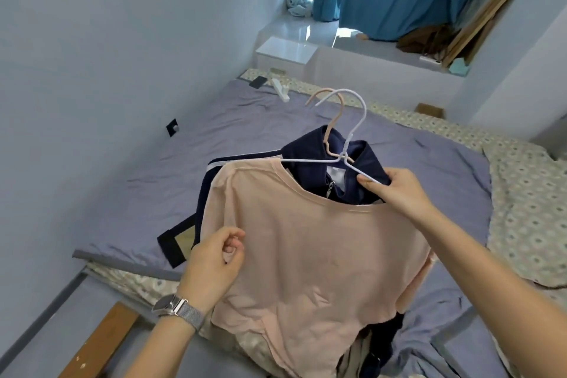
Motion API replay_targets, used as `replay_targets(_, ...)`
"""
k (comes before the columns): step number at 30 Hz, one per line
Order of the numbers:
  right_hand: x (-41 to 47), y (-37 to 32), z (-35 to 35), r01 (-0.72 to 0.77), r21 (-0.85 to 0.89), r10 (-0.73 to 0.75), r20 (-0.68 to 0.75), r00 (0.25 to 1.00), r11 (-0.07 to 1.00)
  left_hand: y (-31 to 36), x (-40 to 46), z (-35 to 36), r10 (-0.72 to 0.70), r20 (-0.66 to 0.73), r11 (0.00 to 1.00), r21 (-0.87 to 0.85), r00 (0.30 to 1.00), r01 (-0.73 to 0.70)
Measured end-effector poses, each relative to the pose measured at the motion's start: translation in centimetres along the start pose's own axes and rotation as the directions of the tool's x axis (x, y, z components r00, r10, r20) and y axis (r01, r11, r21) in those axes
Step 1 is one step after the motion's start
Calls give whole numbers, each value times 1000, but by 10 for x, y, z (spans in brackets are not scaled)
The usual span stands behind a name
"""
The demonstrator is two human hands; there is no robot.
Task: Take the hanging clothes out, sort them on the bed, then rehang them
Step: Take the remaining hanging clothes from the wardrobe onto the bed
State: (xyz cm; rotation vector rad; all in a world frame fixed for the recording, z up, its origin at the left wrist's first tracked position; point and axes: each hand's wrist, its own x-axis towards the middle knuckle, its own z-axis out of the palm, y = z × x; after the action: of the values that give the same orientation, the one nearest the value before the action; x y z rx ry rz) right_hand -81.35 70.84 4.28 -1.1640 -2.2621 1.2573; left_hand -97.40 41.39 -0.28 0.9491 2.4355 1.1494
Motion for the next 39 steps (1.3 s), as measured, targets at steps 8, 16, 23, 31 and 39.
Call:
replay_targets(8,172,91,13,-49,-215,48,-9,999,975,-5,70,72,-96,15,994,45,995,95)
replay_targets(16,280,206,56,-92,-637,153,40,987,766,-31,98,94,-195,2,979,65,981,195)
replay_targets(23,239,222,111,76,-773,131,202,971,630,-49,95,109,-283,-11,957,65,959,283)
replay_targets(31,145,184,197,379,-682,108,556,824,625,-69,70,116,-404,-26,892,213,915,400)
replay_targets(39,57,84,263,628,-462,-150,718,679,626,-91,-29,58,-545,-195,787,216,815,578)
